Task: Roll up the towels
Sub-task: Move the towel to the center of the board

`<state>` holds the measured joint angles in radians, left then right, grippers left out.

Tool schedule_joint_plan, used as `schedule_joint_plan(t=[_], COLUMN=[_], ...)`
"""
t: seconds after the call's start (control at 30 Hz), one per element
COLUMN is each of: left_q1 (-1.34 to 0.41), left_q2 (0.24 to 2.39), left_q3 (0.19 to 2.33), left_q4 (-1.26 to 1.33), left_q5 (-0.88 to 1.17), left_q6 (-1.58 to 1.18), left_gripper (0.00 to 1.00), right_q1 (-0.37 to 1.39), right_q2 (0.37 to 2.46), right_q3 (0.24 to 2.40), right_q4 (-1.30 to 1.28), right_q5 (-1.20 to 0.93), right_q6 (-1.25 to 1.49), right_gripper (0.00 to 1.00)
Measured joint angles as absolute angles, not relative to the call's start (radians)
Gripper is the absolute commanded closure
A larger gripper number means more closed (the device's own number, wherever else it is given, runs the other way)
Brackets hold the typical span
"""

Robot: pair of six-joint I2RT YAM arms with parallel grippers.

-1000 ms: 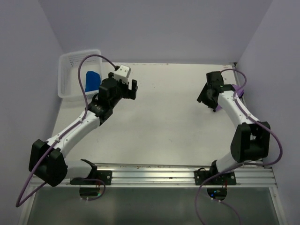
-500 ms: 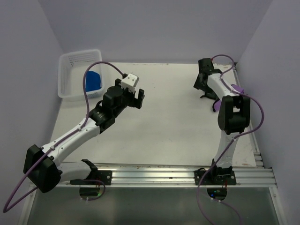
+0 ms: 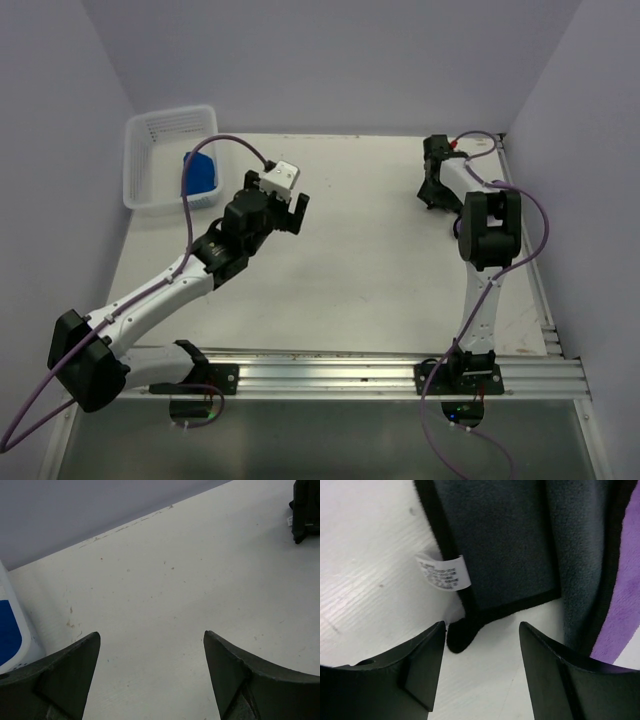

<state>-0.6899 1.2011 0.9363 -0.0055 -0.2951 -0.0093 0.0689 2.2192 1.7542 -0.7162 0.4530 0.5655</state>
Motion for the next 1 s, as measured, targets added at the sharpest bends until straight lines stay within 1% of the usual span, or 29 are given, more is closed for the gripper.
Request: schedule_joint_plan(t=[0.13, 0.23, 0.27, 0.3, 0.33, 0.43, 0.47, 0.53, 0.8, 0.93, 1.0], left_q1=[-0.690, -0.690, -0.690, -0.690, -0.690, -0.690, -0.690, -0.690, -0.690, -0.690, -0.690], left_q2=[1.189, 1.189, 1.189, 1.189, 1.189, 1.189, 1.189, 1.188, 1.161, 1.144, 1.127], left_q3=[0.936, 0.936, 0.935, 0.935, 0.935, 0.935, 0.935, 0.934, 0.934, 0.931, 0.919], left_q4=[-0.006, -0.007, -0.008, -0.008, -0.008, -0.009, -0.009, -0.009, -0.009, -0.009, -0.003], left_q5=[-0.324, -0.331, -0.333, -0.335, -0.337, -0.340, -0.341, -0.342, -0.346, -0.364, -0.391], left_q6=[0.002, 0.005, 0.005, 0.005, 0.005, 0.009, 0.012, 0.012, 0.012, 0.016, 0.028], left_gripper=[0.12, 0.12, 0.12, 0.12, 0.12, 0.11, 0.11, 0.11, 0.11, 0.11, 0.12], right_q1=[0.045, 0.039, 0.040, 0.041, 0.041, 0.040, 0.040, 0.040, 0.065, 0.127, 0.185], right_q2=[2.217, 2.211, 2.211, 2.211, 2.210, 2.204, 2.201, 2.189, 2.079, 1.976, 1.901], right_q3=[1.727, 1.711, 1.710, 1.707, 1.703, 1.689, 1.684, 1.665, 1.544, 1.530, 1.530], right_q4=[-0.694, -0.668, -0.662, -0.654, -0.647, -0.628, -0.622, -0.614, -0.662, -0.714, -0.726], right_q5=[0.450, 0.446, 0.444, 0.442, 0.441, 0.430, 0.426, 0.421, 0.385, 0.336, 0.292], right_q6=[0.583, 0.590, 0.591, 0.591, 0.593, 0.596, 0.598, 0.600, 0.599, 0.583, 0.570], right_gripper=[0.41, 0.49, 0.57, 0.61, 0.69, 0.83, 0.93, 1.00, 1.00, 1.00, 1.00])
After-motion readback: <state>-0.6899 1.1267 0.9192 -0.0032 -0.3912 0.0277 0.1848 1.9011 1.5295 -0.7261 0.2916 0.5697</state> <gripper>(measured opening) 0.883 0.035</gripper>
